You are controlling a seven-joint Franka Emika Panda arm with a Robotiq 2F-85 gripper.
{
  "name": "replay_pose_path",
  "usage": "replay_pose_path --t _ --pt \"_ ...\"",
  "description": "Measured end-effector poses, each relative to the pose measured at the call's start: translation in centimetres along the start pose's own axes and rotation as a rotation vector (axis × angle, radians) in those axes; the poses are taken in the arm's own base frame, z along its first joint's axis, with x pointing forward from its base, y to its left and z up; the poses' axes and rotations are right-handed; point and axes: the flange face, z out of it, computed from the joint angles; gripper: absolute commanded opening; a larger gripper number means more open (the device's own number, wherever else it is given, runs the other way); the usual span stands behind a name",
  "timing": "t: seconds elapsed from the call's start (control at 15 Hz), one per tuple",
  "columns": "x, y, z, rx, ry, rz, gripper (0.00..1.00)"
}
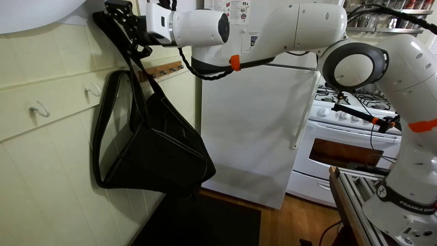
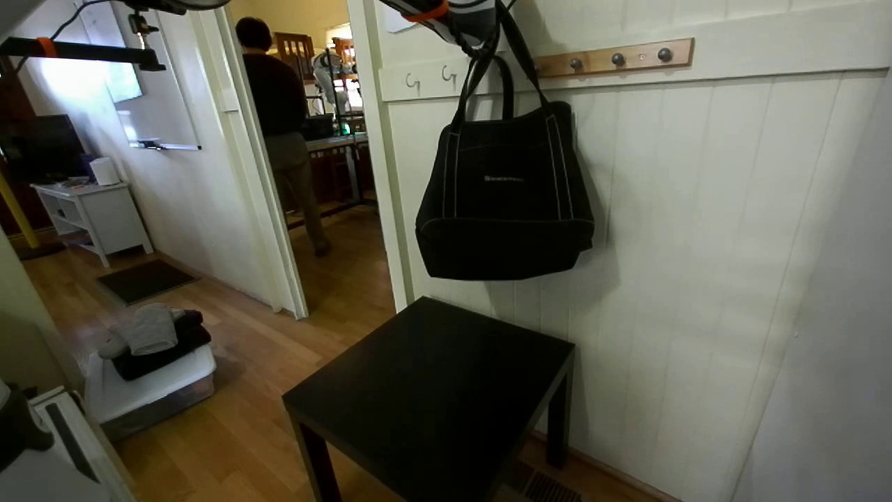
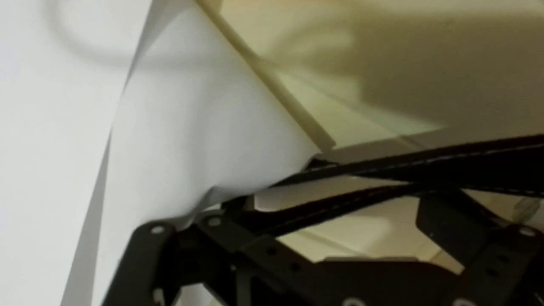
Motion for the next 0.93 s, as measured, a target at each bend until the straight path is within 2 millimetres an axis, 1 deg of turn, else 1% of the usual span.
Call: replay_pose_path --t 0.27,0.47,0.73,0.93 --pt "1.6 0.7 -0.6 -0.053 0.089 0.04 1.0" --pt "2.5 0.7 -1.4 -0.096 0.168 0.058 1.0" --pt "2.4 0.2 -2.5 -0.146 0.254 0.063 1.0" --pt "2.2 -0.4 -2.8 -0.162 0.289 0.059 1.0"
